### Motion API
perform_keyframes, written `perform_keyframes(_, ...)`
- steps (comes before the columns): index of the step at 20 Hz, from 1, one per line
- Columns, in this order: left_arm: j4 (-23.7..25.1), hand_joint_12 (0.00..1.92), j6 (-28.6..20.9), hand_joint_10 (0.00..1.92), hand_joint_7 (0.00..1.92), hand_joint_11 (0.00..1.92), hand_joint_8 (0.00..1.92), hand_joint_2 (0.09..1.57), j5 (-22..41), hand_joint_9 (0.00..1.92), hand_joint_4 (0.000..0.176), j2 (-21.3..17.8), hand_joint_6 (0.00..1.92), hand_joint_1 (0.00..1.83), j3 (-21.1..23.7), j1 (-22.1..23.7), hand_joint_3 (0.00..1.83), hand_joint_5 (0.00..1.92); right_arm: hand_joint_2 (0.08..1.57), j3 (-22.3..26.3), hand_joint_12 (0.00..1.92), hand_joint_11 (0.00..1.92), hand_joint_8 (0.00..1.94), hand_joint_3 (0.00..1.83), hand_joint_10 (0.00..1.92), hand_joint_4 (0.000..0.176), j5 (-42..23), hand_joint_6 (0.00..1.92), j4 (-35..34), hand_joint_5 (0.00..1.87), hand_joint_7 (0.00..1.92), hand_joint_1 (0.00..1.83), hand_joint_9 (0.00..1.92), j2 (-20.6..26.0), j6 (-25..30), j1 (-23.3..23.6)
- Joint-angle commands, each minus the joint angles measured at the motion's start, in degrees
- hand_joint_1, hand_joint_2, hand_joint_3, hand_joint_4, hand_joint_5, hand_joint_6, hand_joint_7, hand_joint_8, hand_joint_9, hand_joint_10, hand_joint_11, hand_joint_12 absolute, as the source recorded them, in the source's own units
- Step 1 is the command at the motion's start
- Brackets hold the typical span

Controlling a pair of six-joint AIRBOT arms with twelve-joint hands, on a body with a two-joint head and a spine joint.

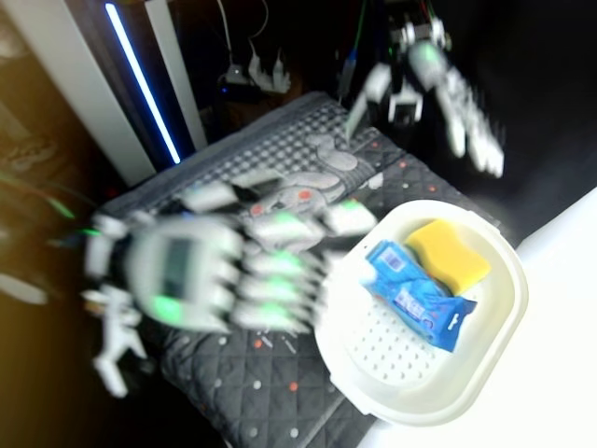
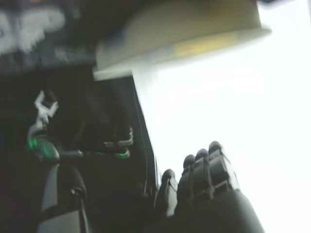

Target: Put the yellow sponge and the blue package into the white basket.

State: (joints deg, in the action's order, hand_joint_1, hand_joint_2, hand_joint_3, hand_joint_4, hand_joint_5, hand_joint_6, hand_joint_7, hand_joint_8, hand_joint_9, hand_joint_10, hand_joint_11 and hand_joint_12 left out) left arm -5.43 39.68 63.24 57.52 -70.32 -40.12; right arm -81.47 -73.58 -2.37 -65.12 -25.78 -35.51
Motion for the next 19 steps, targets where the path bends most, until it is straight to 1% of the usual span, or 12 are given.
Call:
perform_keyframes(1, 0.05, 0.0, -0.2, 0.0, 0.0, 0.0, 0.0, 0.88, 12.4, 0.0, 0.176, -1.22, 0.0, 0.66, 1.79, -1.51, 0.0, 0.0, 0.87, 1.38, 0.0, 0.0, 0.0, 0.0, 0.0, 0.176, -10.23, 0.01, -1.74, 0.02, 0.0, 0.33, 0.0, 1.26, 0.09, -1.37)
perform_keyframes(6, -2.88, 0.0, -0.16, 0.0, 0.0, 0.0, 0.0, 0.94, 24.84, 0.0, 0.174, -5.98, 0.0, 0.44, 8.67, -12.59, 0.0, 0.0, 0.94, 7.31, 0.0, 0.0, 0.0, 0.01, 0.0, 0.176, -17.6, 0.0, -3.39, 0.0, 0.0, 0.45, 0.0, 4.99, 0.09, -9.01)
perform_keyframes(7, -3.66, 0.01, -0.14, 0.0, 0.0, 0.02, 0.0, 0.95, 27.77, 0.0, 0.151, -6.52, 0.0, 0.49, 9.77, -14.77, 0.0, 0.0, 0.9, 8.59, 0.0, 0.0, 0.01, 0.0, 0.0, 0.176, -19.53, 0.01, -4.08, 0.02, 0.03, 0.55, 0.0, 5.7, 0.11, -11.05)
perform_keyframes(9, -4.06, 0.0, -0.07, 0.0, 0.0, 0.01, 0.0, 0.96, 31.12, 0.0, 0.171, -7.26, 0.0, 0.56, 11.67, -17.43, 0.0, 0.0, 0.89, 10.6, 0.0, 0.0, 0.0, 0.0, 0.0, 0.176, -23.25, 0.01, -5.36, 0.02, 0.02, 0.61, 0.0, 6.56, 0.25, -14.45)
perform_keyframes(10, -4.06, 0.0, -0.07, 0.0, 0.0, 0.01, 0.0, 1.01, 31.99, 0.0, 0.144, -7.41, 0.0, 0.43, 12.3, -18.63, 0.02, 0.0, 0.92, 11.43, 0.0, 0.0, 0.0, 0.0, 0.0, 0.176, -24.6, 0.0, -5.74, 0.02, 0.0, 0.62, 0.0, 6.76, 0.35, -15.9)
perform_keyframes(11, -4.16, 0.0, -0.09, 0.0, 0.0, 0.0, 0.0, 1.06, 33.03, 0.0, 0.17, -7.42, 0.0, 0.54, 12.66, -19.52, 0.03, 0.0, 0.91, 11.94, 0.0, 0.0, 0.0, 0.0, 0.0, 0.176, -25.36, 0.01, -5.91, 0.1, 0.03, 0.74, 0.0, 6.77, 0.65, -17.14)
perform_keyframes(13, -4.38, 0.0, -0.1, 0.0, 0.0, 0.0, 0.0, 0.98, 35.63, 0.0, 0.176, -7.39, 0.0, 0.51, 13.6, -21.17, 0.0, 0.0, 0.96, 12.73, 0.0, 0.0, 0.0, 0.02, 0.0, 0.176, -27.02, 0.04, -5.95, 0.2, 0.0, 0.72, 0.0, 6.46, 2.8, -19.53)
perform_keyframes(15, -4.38, 0.0, -0.03, 0.0, 0.0, 0.0, 0.0, 1.11, 36.0, 0.0, 0.154, -7.62, 0.0, 0.22, 14.45, -21.52, 0.02, 0.0, 0.91, 13.41, 0.0, 0.01, 0.0, 0.0, 0.0, 0.176, -27.39, 0.0, -6.09, 0.06, 0.04, 0.54, 0.05, 6.76, 3.74, -20.15)
perform_keyframes(16, -4.31, 0.0, 0.34, 0.01, 0.0, 0.0, 0.0, 1.13, 36.01, 0.03, 0.119, -7.96, 0.0, 0.15, 14.85, -21.51, 0.03, 0.0, 0.98, 13.85, 0.02, 0.05, 0.0, 0.03, 0.0, 0.171, -27.4, 0.0, -5.46, 0.01, 0.01, 0.35, 0.03, 7.39, 3.85, -20.18)
perform_keyframes(17, -3.85, 0.01, 0.57, 0.01, 0.0, 0.03, 0.0, 1.16, 36.02, 0.06, 0.098, -8.26, 0.0, 0.12, 14.87, -21.15, 0.01, 0.0, 1.03, 14.05, 0.03, 0.09, 0.0, 0.02, 0.0, 0.145, -27.41, 0.0, -4.52, 0.0, 0.0, 0.37, 0.05, 8.02, 3.85, -20.17)
perform_keyframes(18, -2.81, 0.01, 1.93, 0.01, 0.0, 0.03, 0.0, 1.16, 36.03, 0.06, 0.098, -8.52, 0.0, 0.12, 14.76, -19.37, 0.01, 0.0, 1.03, 14.37, 0.03, 0.09, 0.0, 0.02, 0.0, 0.145, -27.43, 0.0, -3.15, 0.0, 0.0, 0.37, 0.05, 8.79, 3.64, -20.15)
perform_keyframes(19, -1.65, 0.03, 3.16, 0.01, 0.01, 0.06, 0.0, 1.18, 36.03, 0.03, 0.089, -8.63, 0.0, 0.11, 14.65, -16.98, 0.01, 0.0, 1.15, 14.52, 0.0, 0.02, 0.0, 0.02, 0.0, 0.078, -27.45, 0.01, -2.02, 0.08, 0.05, 0.46, 0.03, 9.25, 3.34, -20.14)
